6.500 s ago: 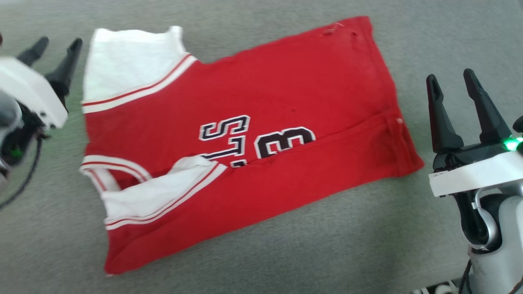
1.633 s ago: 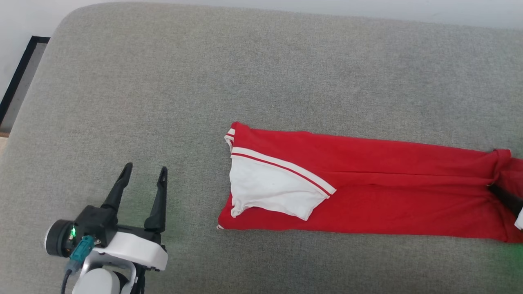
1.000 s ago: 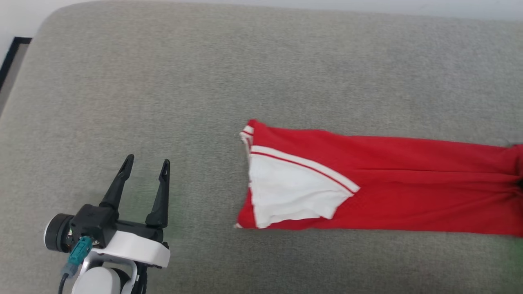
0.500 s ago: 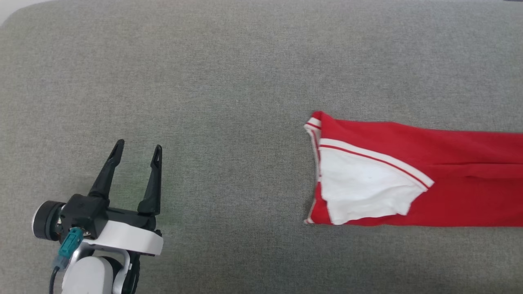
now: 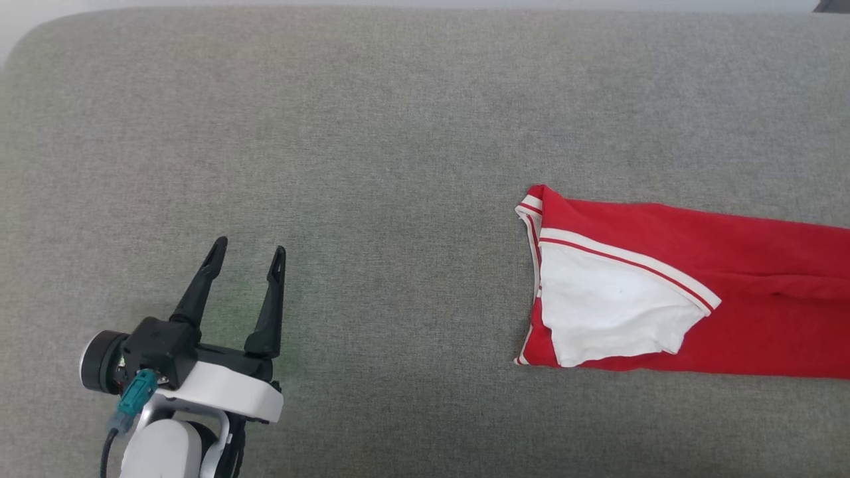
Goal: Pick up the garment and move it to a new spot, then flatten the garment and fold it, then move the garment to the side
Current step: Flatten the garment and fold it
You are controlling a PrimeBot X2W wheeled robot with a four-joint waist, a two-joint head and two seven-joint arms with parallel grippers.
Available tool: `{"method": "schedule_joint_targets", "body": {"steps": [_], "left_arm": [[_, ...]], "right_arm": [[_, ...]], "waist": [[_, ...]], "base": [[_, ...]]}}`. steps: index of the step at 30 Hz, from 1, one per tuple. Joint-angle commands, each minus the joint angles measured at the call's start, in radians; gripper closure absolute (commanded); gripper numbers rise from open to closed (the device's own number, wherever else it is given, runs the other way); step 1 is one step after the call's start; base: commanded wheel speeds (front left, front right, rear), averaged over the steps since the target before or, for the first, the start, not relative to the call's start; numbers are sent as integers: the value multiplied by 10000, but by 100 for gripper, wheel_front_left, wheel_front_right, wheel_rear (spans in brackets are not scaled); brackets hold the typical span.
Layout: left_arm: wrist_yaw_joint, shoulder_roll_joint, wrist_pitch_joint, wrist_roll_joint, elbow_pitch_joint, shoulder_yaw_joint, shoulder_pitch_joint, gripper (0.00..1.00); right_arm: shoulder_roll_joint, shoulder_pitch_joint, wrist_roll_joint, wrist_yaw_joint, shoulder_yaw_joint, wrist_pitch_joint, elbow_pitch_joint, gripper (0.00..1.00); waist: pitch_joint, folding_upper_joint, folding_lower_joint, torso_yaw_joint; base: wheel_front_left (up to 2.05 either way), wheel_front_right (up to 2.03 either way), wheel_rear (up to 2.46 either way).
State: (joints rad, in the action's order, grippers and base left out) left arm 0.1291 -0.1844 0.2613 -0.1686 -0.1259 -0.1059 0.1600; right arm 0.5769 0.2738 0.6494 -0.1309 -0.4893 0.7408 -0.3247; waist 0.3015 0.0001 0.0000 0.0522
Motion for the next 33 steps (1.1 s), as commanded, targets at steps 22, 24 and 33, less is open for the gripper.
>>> {"method": "schedule_joint_targets", "body": {"steps": [22,24,33], "left_arm": [[18,154,51,79,-294,224,-175,0],[18,189,51,59,-320,255,-166,0],[19,300,51,-12,-415,184,17,0]], "right_arm": [[-1304,-875,527,2,5094,1114,4963,100],[-1467,-662,508,2,5590,1076,4954,100],[-1832,464,284,2,7222,607,4022,100]], "waist": [[-318,-1,0,852],[-278,-1,0,929],[-54,-1,0,1226]], "base": [[0,0,0],[0,0,0],[0,0,0]]}}
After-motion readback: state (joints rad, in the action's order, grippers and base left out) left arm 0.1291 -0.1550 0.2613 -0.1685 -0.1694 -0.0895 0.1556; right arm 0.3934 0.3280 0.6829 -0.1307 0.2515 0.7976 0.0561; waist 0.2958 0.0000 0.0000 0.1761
